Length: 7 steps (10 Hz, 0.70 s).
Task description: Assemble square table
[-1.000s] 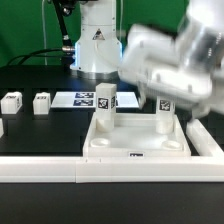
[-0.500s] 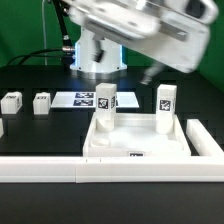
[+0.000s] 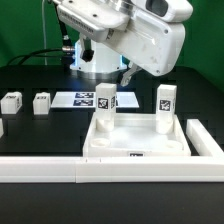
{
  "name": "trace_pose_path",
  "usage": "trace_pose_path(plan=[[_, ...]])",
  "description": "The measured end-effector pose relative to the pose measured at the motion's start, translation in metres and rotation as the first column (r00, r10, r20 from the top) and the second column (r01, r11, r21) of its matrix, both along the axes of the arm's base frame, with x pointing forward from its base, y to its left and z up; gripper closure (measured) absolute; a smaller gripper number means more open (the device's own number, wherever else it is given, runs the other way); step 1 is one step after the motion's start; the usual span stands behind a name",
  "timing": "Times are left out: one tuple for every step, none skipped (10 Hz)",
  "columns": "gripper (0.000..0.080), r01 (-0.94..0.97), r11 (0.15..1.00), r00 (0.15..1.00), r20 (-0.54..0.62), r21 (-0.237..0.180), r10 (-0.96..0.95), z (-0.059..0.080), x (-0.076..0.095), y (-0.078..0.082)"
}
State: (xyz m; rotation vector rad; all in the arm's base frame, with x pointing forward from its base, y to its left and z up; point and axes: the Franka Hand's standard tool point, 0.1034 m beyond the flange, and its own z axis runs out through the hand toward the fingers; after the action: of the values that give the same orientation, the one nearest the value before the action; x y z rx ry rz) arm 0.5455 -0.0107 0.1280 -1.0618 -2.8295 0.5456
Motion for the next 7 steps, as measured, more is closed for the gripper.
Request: trace_pose_path(plan=[[0.0151,0.051,0.999,0.999,0.014,-0.005,-0.051,0.0,-0.001,-0.002],[0.0151,0.235,0.972,0.97,0.059,0.023,-0.236,0.009,-0.018,-0.024],[0.0151,0.404,0.914,0.906,0.12,0.038,-0.406,0.015,-0.047,-0.053],[0.0151,0.536,0.844,0.831,0.157,0.029,-0.533,0.015,-0.068,-0.07],[0.0151,0.629,0.777,0.764,0.175,0.015,-0.621,0.013,-0.08,-0.083],[0.0151,0.675,0.738,0.721,0.195,0.016,-0.664,0.013,-0.077,-0.08],[0.0151,0.713,0.701,0.683,0.211,0.016,-0.699,0.012,-0.076,-0.078]])
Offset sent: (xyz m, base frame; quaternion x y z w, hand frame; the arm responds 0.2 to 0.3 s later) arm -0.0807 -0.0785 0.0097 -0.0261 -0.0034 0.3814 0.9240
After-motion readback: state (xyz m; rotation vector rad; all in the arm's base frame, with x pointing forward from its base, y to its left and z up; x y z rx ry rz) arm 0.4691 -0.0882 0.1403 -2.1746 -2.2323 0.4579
